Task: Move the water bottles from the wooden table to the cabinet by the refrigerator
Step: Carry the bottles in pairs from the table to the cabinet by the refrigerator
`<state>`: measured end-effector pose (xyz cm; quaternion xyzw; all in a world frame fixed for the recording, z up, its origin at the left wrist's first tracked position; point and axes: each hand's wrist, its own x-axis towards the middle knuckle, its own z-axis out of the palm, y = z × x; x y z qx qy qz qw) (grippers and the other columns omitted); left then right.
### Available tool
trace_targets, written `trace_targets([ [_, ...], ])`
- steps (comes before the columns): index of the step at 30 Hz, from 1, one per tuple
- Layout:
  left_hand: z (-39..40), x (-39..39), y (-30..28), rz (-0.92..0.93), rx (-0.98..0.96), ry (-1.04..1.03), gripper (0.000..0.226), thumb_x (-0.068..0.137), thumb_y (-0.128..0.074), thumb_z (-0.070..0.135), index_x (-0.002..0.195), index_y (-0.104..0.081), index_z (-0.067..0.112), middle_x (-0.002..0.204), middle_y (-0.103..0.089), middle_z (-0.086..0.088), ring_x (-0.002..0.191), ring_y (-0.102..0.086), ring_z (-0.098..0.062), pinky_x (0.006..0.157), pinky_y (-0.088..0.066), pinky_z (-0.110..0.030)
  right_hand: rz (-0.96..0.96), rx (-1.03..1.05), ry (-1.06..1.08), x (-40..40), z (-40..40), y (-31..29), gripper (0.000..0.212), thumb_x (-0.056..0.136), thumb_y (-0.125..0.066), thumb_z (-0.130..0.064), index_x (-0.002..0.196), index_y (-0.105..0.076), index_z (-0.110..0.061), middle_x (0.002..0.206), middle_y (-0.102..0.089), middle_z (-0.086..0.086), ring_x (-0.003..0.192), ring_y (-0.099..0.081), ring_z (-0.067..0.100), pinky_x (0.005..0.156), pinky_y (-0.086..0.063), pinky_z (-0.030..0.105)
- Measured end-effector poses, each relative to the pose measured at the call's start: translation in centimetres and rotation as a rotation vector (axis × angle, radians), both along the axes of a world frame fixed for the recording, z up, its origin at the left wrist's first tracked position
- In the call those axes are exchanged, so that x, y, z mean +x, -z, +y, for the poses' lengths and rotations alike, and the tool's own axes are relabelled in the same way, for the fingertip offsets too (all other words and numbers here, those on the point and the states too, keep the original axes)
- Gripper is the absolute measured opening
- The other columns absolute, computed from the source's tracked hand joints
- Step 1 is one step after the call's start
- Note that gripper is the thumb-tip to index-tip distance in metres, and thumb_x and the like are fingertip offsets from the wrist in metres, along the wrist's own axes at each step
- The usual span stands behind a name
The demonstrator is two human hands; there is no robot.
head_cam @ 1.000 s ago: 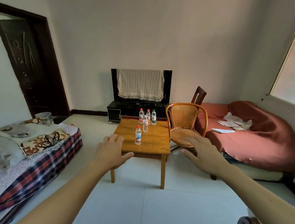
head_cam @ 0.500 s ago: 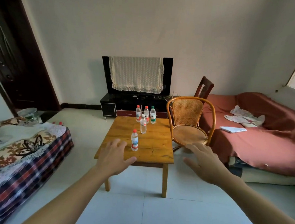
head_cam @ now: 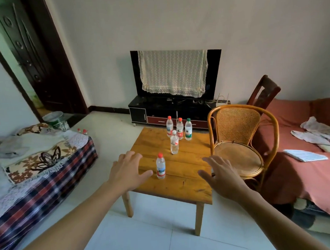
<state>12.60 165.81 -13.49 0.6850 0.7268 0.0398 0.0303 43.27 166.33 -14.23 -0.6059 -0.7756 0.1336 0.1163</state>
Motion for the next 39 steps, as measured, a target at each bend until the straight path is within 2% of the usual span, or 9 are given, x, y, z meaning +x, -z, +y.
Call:
trace_targets([
  [10,12.5,-2.5,5.4,-0.127,-0.065,0.033,0.076,0.083,-0.048,0.074,0.143,-0.037,0.028,0.154,-0.031,0.002,0.139,-0.034,-0.021,0.106,-0.039,-0.04,-0.063,-0.072,0.038,-2.6,12.1,3.8,0.066,0.09,-0.032,-0.069,0.144,-0.037,-0.032,0.151,-0.036,-0.004,0.138,-0.03,0.022,0.107,-0.037,0.048],
  [16,20.2,-5.4,6.4,-0.169,-0.098,0.055,0.077,0.083,-0.047,0.074,0.145,-0.034,0.029,0.158,-0.028,0.002,0.143,-0.029,-0.022,0.111,-0.034,-0.042,-0.057,-0.084,0.086,-5.0,19.0,3.5,0.079,0.084,-0.02,-0.079,0.142,-0.04,-0.031,0.149,-0.04,-0.004,0.137,-0.032,0.022,0.105,-0.037,0.048],
  [20,23.8,-6.8,7.6,-0.183,-0.115,0.059,0.076,0.084,-0.048,0.073,0.144,-0.036,0.029,0.156,-0.031,0.002,0.142,-0.032,-0.022,0.109,-0.036,-0.041,-0.034,-0.099,0.107,-6.4,21.9,5.9,0.077,0.085,-0.022,-0.077,0.141,-0.043,-0.029,0.145,-0.044,-0.002,0.132,-0.038,0.022,0.103,-0.04,0.046],
  [23,25.8,-7.0,8.9,-0.192,-0.151,0.06,0.074,0.085,-0.049,0.072,0.144,-0.036,0.029,0.156,-0.03,0.003,0.142,-0.032,-0.021,0.11,-0.037,-0.041,-0.025,-0.157,0.081,-7.1,24.1,8.0,0.089,0.078,-0.012,-0.085,0.142,-0.04,-0.03,0.147,-0.043,-0.004,0.135,-0.037,0.022,0.107,-0.037,0.049],
  [28,29.2,-7.0,11.0,-0.213,-0.169,0.01,0.076,0.085,-0.05,0.071,0.144,-0.036,0.026,0.152,-0.036,0.004,0.136,-0.039,-0.019,0.104,-0.041,-0.037,-0.024,-0.19,0.049,-7.4,29.4,10.3,0.065,0.092,-0.034,-0.066,0.144,-0.038,-0.028,0.15,-0.04,-0.002,0.137,-0.036,0.022,0.108,-0.037,0.042],
  [39,35.6,-5.0,15.1,-0.226,-0.259,-0.168,0.074,0.084,-0.051,0.07,0.143,-0.036,0.027,0.148,-0.04,0.006,0.132,-0.041,-0.018,0.098,-0.045,-0.035,0.026,-0.342,-0.059,-6.6,41.8,17.5,0.06,0.094,-0.04,-0.06,0.144,-0.038,-0.028,0.15,-0.038,0.0,0.137,-0.034,0.024,0.11,-0.036,0.043],
])
